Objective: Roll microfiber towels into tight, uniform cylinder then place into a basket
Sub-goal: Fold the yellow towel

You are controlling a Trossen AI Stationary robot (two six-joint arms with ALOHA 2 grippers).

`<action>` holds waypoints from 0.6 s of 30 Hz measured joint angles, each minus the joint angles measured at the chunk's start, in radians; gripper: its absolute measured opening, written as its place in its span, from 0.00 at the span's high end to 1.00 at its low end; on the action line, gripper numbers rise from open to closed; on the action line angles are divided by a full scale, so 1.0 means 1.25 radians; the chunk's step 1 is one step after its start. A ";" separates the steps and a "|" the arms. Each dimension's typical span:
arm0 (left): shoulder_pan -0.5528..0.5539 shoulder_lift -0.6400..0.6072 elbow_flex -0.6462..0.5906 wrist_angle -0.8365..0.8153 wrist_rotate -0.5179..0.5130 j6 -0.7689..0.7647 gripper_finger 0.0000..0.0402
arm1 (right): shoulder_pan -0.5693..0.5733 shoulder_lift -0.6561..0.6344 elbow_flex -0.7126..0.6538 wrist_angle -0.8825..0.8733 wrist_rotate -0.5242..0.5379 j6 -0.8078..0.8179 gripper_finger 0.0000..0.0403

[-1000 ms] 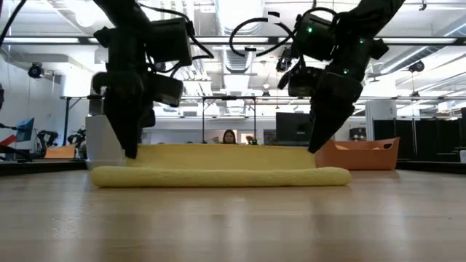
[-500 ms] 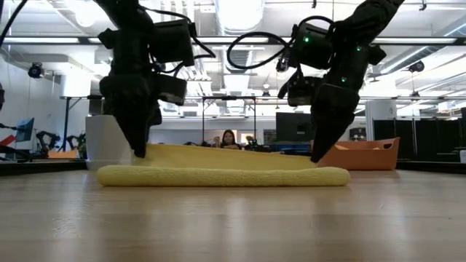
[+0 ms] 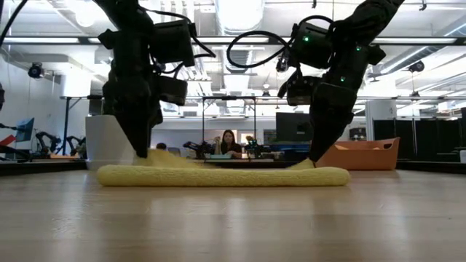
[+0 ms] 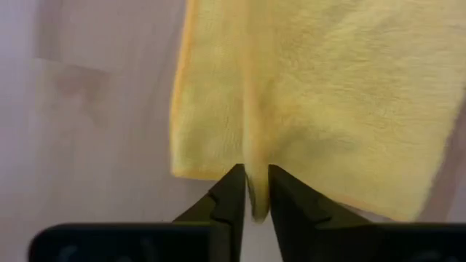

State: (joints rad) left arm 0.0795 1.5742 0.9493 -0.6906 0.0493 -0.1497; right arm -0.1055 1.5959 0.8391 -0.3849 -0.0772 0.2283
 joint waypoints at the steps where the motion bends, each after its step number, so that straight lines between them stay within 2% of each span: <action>1: 0.000 0.000 0.000 -0.001 -0.013 0.000 0.86 | 0.000 0.000 0.000 0.000 0.000 0.000 0.79; 7: 0.000 -0.002 0.020 -0.032 -0.112 0.004 0.77 | 0.000 0.000 0.000 -0.002 0.000 0.015 0.66; 13: -0.001 -0.014 0.057 -0.098 -0.107 0.001 0.76 | 0.000 -0.011 0.023 -0.040 -0.008 0.088 0.61; 18: -0.004 -0.067 0.090 -0.127 -0.062 -0.028 0.76 | 0.005 -0.033 0.049 -0.048 -0.082 0.098 0.62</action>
State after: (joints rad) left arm 0.0741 1.4908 1.0615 -0.8495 -0.0286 -0.1845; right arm -0.0992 1.5546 0.9001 -0.4451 -0.1793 0.3507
